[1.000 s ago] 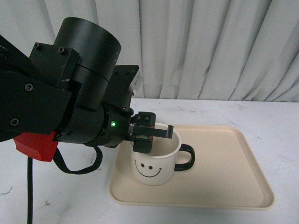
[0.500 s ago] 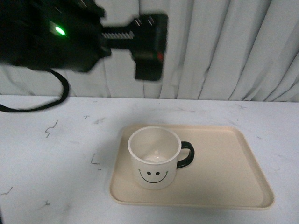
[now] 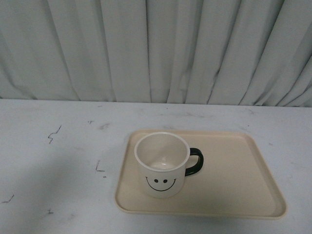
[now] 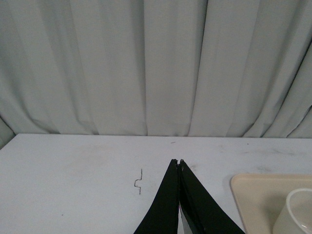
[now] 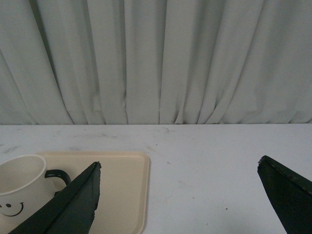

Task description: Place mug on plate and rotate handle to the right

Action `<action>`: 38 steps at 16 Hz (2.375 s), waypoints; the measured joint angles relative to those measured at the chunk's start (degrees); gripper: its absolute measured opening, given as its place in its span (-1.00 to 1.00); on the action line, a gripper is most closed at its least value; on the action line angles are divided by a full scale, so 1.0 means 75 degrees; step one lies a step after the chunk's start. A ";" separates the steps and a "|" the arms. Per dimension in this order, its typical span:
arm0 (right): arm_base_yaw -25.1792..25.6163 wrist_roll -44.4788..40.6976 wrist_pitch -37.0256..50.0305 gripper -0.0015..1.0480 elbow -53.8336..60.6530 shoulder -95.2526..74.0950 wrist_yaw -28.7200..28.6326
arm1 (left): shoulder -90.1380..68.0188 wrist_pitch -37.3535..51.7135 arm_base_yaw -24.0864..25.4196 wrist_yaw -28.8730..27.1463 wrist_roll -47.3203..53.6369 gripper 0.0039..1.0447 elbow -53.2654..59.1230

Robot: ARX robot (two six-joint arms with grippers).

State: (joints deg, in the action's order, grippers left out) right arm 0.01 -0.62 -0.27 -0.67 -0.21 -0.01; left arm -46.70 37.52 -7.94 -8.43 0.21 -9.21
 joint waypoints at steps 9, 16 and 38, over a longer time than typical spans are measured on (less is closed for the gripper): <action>0.0003 0.0000 0.0000 0.87 0.0000 0.0000 0.0003 | 0.2235 -0.1413 0.1037 0.1122 -0.0006 -0.97 0.0889; 0.0000 0.0000 0.0000 0.87 0.0000 0.0000 0.0000 | 0.3789 -0.2573 0.1040 0.1119 -0.0009 -0.97 0.1151; 0.0105 -0.0277 0.3177 0.87 -0.1032 -0.4214 -0.0452 | 0.6161 -0.5033 0.1043 0.1119 -0.0017 0.89 0.1145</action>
State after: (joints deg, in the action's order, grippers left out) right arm 0.80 -2.70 23.55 -8.40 -31.81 -3.40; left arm -0.49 -0.23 -0.12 -0.03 0.08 -0.62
